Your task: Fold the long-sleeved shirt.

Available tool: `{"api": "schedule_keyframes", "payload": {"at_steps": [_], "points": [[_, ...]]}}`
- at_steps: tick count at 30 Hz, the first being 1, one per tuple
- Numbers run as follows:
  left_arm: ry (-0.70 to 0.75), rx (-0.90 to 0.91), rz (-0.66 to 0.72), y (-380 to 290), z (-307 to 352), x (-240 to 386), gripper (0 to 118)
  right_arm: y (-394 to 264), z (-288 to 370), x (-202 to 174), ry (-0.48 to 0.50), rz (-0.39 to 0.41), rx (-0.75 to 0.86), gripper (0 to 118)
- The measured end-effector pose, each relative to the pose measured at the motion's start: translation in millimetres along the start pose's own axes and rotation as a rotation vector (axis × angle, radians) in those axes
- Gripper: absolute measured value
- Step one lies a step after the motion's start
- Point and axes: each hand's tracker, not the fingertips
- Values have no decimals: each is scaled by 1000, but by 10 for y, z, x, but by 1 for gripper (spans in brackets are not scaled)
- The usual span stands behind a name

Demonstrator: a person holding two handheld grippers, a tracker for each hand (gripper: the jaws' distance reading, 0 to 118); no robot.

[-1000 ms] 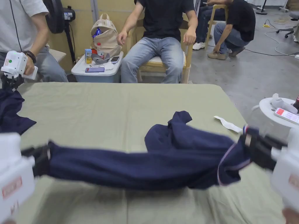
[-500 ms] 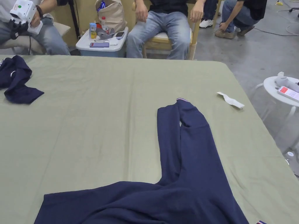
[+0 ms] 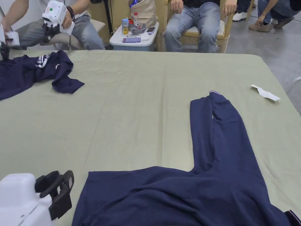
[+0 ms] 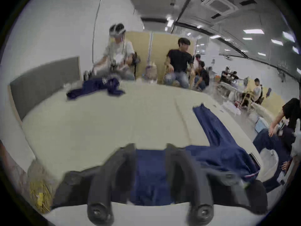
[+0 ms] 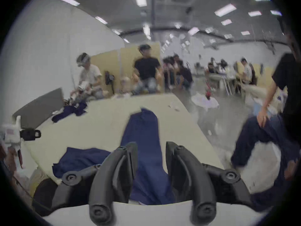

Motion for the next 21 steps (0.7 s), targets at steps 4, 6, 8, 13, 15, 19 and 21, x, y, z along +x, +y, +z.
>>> {"api": "schedule_keyframes", "payload": {"at_steps": [4,6,8,13,15,19,21], "points": [[-12,-29,71,6,-156,-51,0,106,-290,-369,73,2,29,1],[-35,-71,141,-88,-190,-86,0,56,-369,-502,147,-27,-3,1],[-39,-103,159,-208,-222,-103,0,-64,-409,-587,168,-84,-21,1],[-37,-176,148,-442,-397,-181,0,-346,-510,-620,192,-110,-151,1],[-33,-195,142,-472,-508,-209,0,-381,-517,-582,179,-111,-163,1],[14,-268,85,-437,-1118,-294,42,-442,-579,-442,161,-166,-194,1],[-54,-362,104,-493,-1552,-367,74,-470,-635,-385,145,-175,-209,1]]}}
